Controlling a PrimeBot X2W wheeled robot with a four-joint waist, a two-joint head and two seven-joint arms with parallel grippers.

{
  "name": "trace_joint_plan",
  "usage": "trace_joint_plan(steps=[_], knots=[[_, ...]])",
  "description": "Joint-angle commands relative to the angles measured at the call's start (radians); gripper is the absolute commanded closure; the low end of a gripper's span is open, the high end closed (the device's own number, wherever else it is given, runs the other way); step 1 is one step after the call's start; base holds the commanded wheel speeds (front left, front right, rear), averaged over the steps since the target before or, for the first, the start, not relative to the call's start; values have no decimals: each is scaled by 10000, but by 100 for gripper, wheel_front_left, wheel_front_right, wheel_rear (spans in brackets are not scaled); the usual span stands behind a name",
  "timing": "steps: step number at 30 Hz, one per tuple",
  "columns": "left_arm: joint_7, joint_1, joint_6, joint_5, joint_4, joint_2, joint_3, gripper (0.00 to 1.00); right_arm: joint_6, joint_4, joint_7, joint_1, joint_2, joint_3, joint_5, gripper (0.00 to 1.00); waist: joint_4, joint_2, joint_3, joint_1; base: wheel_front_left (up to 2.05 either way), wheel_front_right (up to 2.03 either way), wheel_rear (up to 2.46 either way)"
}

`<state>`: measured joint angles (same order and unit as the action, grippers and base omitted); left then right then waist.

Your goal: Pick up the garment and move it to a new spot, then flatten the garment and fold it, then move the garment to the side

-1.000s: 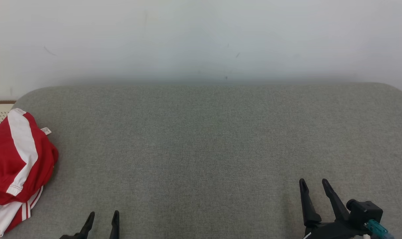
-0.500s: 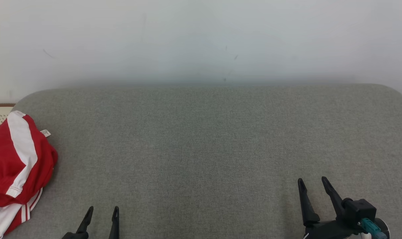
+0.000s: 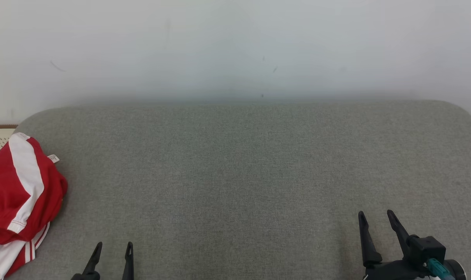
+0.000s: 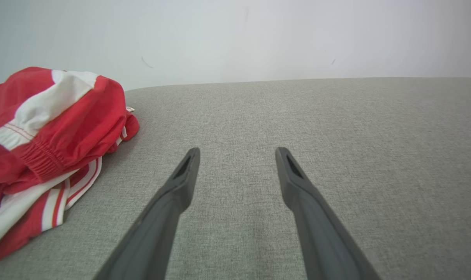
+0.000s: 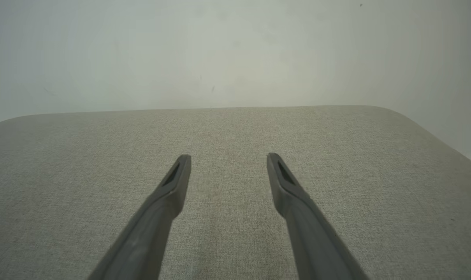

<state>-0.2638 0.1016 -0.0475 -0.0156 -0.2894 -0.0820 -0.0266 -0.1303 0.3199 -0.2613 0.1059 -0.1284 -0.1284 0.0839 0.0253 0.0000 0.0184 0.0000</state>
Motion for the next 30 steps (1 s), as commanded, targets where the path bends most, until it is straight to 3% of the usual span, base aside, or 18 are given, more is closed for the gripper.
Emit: trace_joint_plan(steps=[1,21,30], knots=[[-30,-140,-62,3,-35,6,78,0,-7,30,-40,-150,48,63,-119,0,2,0,32,0,0,0,0],[-30,-259,-210,55,130,37,354,0,-7,-156,-40,-279,247,310,-282,0,-77,0,98,0,0,0,0],[-30,-317,-228,6,51,-10,548,0,-6,-227,-39,-190,282,-378,28,0,-912,0,-39,0,0,0,0]])
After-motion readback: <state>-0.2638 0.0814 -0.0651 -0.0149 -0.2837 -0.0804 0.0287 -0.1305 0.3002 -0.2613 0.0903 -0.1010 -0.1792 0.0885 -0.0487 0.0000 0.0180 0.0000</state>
